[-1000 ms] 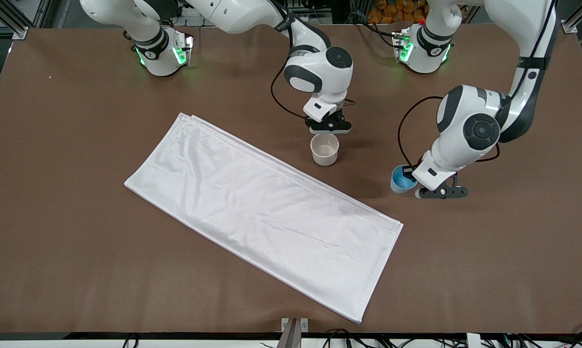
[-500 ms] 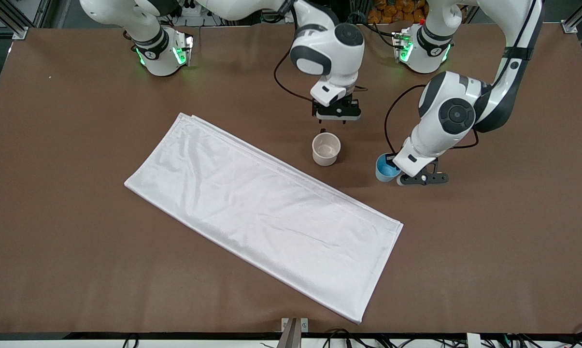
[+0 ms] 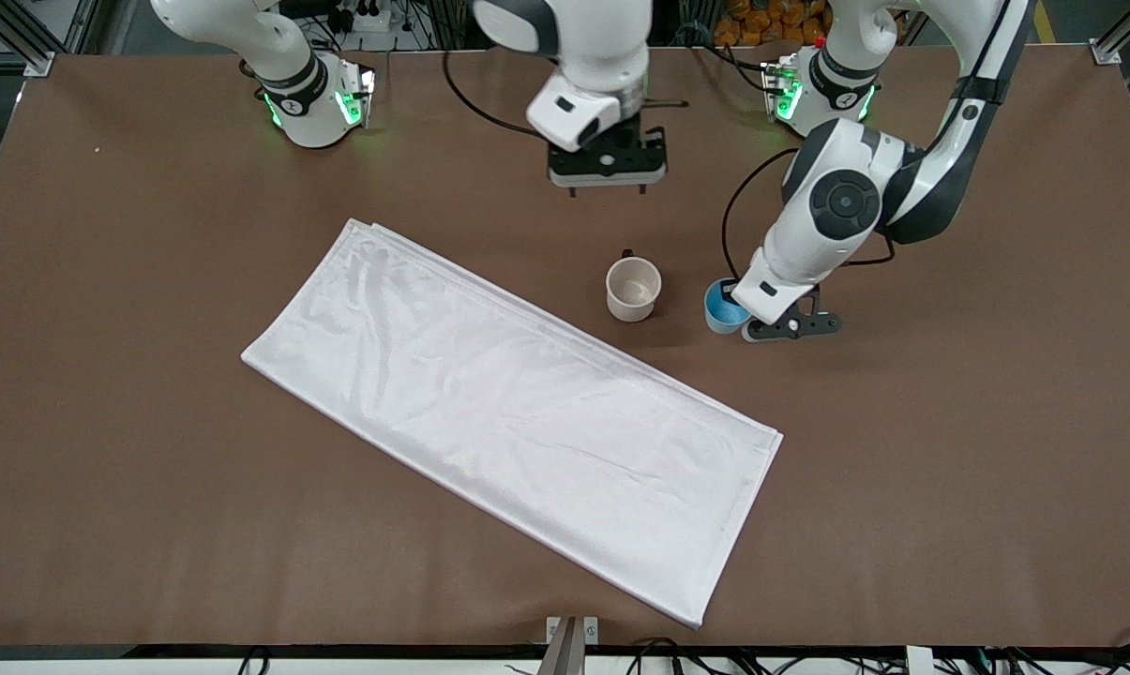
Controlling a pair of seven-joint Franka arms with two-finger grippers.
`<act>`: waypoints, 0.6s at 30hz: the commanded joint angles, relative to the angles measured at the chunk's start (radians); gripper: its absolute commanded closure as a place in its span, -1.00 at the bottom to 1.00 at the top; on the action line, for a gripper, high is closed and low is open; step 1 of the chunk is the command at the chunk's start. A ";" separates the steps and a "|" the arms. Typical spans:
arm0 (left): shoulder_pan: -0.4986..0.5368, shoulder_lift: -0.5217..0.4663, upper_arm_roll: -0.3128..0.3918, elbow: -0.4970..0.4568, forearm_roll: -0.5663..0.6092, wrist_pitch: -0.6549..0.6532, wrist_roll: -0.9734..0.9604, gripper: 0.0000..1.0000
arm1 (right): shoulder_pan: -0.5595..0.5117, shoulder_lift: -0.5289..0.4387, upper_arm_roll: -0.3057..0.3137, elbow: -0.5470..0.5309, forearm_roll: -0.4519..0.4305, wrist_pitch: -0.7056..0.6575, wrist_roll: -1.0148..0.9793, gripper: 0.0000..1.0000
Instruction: Place blue cup into white mug on table
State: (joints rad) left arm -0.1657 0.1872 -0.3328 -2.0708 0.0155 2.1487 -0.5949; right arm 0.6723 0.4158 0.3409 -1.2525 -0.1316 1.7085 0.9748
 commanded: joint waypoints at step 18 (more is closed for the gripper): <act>-0.003 -0.015 -0.207 0.032 0.015 -0.041 -0.322 1.00 | -0.375 -0.407 -0.177 -0.260 0.149 -0.274 -0.574 -1.00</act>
State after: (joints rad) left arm -0.1764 0.1623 -0.5367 -2.0549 0.0155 2.1271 -0.8970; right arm 0.3877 0.0741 0.1602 -1.4232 -0.0010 1.4448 0.4625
